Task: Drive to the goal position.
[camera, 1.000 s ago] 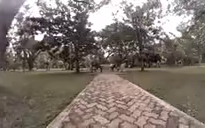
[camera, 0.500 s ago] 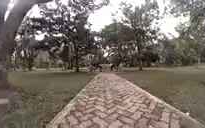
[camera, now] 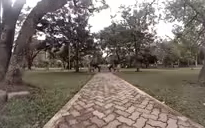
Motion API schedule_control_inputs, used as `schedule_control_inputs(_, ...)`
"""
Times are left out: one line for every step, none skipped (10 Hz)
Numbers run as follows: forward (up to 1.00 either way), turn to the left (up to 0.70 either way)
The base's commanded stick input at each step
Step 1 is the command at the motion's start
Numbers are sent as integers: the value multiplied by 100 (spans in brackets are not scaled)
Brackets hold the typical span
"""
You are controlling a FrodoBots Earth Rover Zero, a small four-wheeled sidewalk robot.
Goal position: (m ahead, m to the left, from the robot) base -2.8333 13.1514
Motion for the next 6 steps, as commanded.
schedule_control_inputs(0, 0)
schedule_control_inputs(0, 0)
schedule_control_inputs(0, 0)
schedule_control_inputs(-21, 0)
schedule_control_inputs(-57, 0)
schedule_control_inputs(-70, 0)
